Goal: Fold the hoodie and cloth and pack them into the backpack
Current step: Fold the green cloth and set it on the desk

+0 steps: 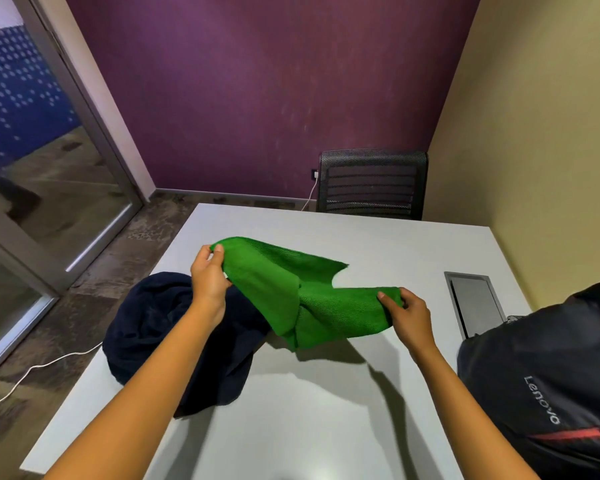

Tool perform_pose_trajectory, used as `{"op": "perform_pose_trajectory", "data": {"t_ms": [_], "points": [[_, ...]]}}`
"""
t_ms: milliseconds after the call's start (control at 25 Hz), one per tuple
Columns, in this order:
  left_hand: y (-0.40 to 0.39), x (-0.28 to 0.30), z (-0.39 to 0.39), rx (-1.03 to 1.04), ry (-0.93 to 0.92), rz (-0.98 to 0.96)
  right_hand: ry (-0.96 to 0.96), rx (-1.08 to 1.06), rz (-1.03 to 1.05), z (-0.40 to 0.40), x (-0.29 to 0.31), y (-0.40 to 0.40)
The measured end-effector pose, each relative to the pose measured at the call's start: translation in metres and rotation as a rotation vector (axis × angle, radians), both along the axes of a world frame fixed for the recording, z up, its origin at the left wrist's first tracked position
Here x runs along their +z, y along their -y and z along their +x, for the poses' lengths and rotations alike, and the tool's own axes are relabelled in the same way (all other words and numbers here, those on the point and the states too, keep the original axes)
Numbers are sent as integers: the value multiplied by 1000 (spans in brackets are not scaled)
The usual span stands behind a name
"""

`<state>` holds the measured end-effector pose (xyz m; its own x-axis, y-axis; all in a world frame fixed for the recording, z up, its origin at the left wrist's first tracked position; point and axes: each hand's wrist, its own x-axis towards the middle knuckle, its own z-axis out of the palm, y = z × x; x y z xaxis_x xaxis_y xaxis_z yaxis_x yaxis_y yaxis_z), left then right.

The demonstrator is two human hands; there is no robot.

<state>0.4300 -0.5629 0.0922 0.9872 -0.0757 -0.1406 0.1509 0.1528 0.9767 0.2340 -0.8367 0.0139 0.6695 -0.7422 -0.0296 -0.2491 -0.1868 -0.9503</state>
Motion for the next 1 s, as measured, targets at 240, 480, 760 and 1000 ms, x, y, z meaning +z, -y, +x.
{"op": "perform_pose_trajectory", "data": {"t_ms": [240,480,760,1000], "points": [[-7,25,12,-187,68,-53,-817,356,-108,-7,-18,2],[21,46,-23,-705,118,214,-98,594,-234,31,43,-60],[30,57,-36,-824,262,274,35,805,-197,47,67,-81],[7,67,-20,-505,296,178,-107,637,-206,26,34,-36]]}}
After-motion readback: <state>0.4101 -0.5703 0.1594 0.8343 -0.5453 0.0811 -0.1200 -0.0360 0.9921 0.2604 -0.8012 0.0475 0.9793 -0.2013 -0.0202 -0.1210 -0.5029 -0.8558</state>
